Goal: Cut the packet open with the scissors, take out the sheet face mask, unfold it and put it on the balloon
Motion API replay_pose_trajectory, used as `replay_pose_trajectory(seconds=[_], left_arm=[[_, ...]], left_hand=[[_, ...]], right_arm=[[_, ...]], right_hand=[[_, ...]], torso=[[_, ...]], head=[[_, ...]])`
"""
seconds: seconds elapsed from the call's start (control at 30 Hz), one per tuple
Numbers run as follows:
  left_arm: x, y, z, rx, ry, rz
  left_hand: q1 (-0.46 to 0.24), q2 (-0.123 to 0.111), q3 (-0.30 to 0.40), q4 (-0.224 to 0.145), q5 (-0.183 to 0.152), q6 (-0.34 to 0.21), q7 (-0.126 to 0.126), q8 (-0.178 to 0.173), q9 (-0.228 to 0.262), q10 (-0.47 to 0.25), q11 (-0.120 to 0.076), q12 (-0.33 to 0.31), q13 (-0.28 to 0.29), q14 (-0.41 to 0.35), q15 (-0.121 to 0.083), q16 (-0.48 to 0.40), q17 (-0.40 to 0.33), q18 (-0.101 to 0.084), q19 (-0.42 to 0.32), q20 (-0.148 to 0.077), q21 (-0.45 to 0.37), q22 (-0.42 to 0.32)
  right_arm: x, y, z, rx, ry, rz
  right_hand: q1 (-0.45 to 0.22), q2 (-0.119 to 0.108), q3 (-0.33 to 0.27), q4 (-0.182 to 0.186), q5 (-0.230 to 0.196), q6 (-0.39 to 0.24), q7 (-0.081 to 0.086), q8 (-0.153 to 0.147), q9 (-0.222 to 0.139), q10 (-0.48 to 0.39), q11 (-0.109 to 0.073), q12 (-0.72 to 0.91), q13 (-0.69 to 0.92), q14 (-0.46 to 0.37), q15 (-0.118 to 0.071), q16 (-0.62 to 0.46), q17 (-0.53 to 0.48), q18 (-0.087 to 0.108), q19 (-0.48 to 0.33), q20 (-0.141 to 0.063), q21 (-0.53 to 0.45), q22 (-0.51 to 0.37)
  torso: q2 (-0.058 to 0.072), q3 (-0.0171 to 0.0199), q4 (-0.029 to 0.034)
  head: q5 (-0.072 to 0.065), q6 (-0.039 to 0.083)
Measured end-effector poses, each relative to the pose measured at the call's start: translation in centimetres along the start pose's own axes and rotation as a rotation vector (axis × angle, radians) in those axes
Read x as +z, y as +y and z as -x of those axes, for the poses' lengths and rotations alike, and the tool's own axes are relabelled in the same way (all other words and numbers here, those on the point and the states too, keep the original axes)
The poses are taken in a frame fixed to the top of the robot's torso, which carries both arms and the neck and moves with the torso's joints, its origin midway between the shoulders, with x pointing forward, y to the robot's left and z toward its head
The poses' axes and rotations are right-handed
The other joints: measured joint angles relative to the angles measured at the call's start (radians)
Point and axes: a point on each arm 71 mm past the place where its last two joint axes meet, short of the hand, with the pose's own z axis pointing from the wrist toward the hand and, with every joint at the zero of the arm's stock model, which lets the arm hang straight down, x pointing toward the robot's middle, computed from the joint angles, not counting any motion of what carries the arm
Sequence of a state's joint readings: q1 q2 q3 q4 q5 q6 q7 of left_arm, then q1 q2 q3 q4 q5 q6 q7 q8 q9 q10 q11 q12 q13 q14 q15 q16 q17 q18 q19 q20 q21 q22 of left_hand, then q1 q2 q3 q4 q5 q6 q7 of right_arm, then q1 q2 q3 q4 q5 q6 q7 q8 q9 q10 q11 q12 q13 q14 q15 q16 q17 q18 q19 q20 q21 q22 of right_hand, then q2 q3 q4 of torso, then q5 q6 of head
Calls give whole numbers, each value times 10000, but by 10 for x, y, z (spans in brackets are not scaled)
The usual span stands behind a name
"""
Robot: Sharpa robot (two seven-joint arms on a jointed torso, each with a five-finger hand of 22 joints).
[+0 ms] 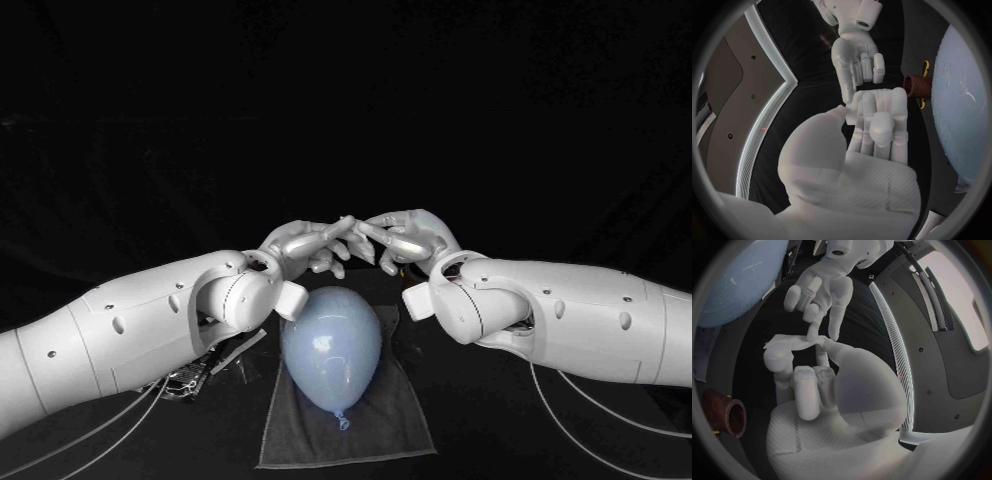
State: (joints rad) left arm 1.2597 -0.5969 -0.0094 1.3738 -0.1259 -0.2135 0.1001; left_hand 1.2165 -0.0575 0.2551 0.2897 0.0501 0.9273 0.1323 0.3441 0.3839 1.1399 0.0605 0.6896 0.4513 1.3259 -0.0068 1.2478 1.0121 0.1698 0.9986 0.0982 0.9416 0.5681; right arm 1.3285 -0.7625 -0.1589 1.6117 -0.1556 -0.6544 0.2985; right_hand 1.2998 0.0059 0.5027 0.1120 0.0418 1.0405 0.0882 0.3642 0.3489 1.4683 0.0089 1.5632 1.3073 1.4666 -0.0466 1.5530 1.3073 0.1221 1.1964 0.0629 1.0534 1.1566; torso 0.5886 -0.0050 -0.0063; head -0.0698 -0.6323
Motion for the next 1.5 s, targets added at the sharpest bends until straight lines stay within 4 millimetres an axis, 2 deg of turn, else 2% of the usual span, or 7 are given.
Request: replay_pose_trajectory(seconds=[0.37, 0.57, 0.9, 1.17, 1.27, 1.37, 1.5], left_arm=[[0, 0, -2, -2, 42, 32], [0, 0, -4, -12, 87, 3], [-1, 0, -4, -19, 92, -55], [-1, 0, -3, -22, 89, -103], [-1, 0, -3, -22, 85, -124], [-1, 0, -3, -21, 73, -140], [-1, 0, -3, -18, 44, -154]], left_hand=[[737, 78, 72, -72, 0, 71, 2, 0, 52, -43, -42, 105, 122, 0, 1, 184, 141, -5, -142, 0, 178, 143], [1065, -44, 141, -141, 0, 107, -34, -1, 81, -70, -69, 105, 122, -1, 1, 223, 152, -9, -215, 2, 266, 210], [1718, -77, 442, -383, -2, 146, -74, -1, 106, -70, -70, 104, 121, -2, 2, 270, 163, -14, -308, -19, 362, 286], [2772, -39, 1628, -1201, -6, 289, -75, -24, 180, -144, -142, -160, 11, -2, -72, 328, 163, -55, -395, -106, 604, 441], [2768, -49, 2289, -1480, -40, 299, -64, 29, 269, -141, -144, -236, -42, -2, -71, 379, 192, 25, -468, -111, 771, 549], [2514, -303, 3028, -1780, -41, 300, -63, 182, 352, 6, -139, -276, -63, -1, -71, 424, 203, 25, -536, -108, 965, 688], [2131, -390, 3657, -2055, -64, 301, -61, 300, 357, 80, -140, -313, -63, 0, -69, 483, 224, 27, -664, -122, 1141, 815]], right_arm=[[0, 0, 0, 31, 66, 0], [1, -1, 1, 25, 55, -14], [2, -2, 1, 27, 43, -34], [1, -2, 1, 36, 51, -37], [1, -2, 1, 38, 53, -38], [1, -2, 0, 45, 70, -37], [1, -2, 0, 53, 91, -37]], right_hand=[[3, 26, 25, 24, 45, -5, -5, 0, 0, -1, 1, 36, 5, -1, 1, -5, 4, -3, 0, 0, 0, 6], [16, 37, 25, 24, 44, 17, 18, 0, 0, -1, 1, 38, 7, -1, 2, -18, 9, -4, 0, 0, 0, 4], [17, 36, 39, 9, 39, 20, 20, 0, 0, -1, 1, 37, 7, -3, 3, -24, 8, -6, 0, 0, -1, -1], [17, 36, 51, -3, 19, 19, 19, 0, 0, -2, 2, 26, 1, -4, 5, 3, 0, -8, 0, 0, -1, -6], [17, 36, 51, -3, 2, 19, 19, 0, 0, -2, 2, 23, 0, -5, 5, 5, 0, -10, -1, 0, -1, -8], [17, 36, 51, -3, -2, 18, 18, 0, 0, -2, 2, 21, 0, -19, 19, 6, 1, -16, 0, 0, -1, -10], [18, 36, 50, -3, 29, 17, 17, 0, 0, -2, 2, 2, 1, -20, 20, 5, 2, -66, 0, 0, -1, -11]], torso=[[-1, -2, -2], [-1, -3, 0], [5, -4, 5], [0, -3, 1], [-1, -3, 1], [-1, -2, 0], [-1, -3, -1]], head=[[-4, -13], [-13, -29], [4, -29], [15, -29], [22, -28], [24, -26], [31, -30]])
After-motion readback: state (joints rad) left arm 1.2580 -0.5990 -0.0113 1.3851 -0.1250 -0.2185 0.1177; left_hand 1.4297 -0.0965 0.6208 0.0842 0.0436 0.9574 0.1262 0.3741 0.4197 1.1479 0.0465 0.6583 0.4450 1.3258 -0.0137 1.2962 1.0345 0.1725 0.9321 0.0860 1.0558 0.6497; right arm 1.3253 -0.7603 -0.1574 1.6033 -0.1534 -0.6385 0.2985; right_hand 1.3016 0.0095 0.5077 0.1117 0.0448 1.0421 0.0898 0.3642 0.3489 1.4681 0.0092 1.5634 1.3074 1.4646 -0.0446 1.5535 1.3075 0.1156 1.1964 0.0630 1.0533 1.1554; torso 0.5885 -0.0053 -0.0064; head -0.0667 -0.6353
